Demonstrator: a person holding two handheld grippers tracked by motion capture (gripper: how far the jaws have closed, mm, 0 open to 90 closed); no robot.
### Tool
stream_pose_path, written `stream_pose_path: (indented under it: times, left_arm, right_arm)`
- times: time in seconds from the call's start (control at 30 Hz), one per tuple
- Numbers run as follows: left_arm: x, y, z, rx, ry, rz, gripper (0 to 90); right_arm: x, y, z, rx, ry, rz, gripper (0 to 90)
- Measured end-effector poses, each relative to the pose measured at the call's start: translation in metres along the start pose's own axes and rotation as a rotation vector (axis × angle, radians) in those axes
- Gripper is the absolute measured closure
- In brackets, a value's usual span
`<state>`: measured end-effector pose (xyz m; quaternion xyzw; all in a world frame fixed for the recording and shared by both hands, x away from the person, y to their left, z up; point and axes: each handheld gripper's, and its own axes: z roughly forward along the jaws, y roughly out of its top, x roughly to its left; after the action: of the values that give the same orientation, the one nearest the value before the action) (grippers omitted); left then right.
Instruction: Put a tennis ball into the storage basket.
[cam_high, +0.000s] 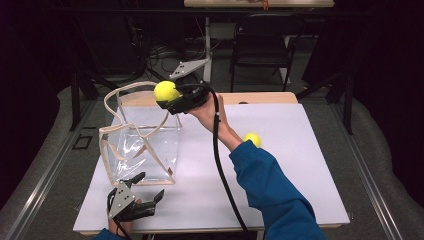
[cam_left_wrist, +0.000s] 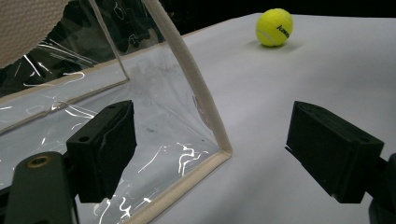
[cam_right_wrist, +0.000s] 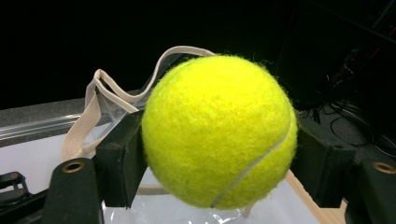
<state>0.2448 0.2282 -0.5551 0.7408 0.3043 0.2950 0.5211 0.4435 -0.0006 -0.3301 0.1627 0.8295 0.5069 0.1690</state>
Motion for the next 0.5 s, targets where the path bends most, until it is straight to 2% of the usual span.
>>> stream_pose_path:
  times: [0.5]
  left_arm:
    - [0.0000, 0.0000, -0.0004, -0.005, 0.002, -0.003, 15.7]
  right_arm:
    - [0.0050, 0.0051, 0.0080, -0.014, 0.005, -0.006, 26.2]
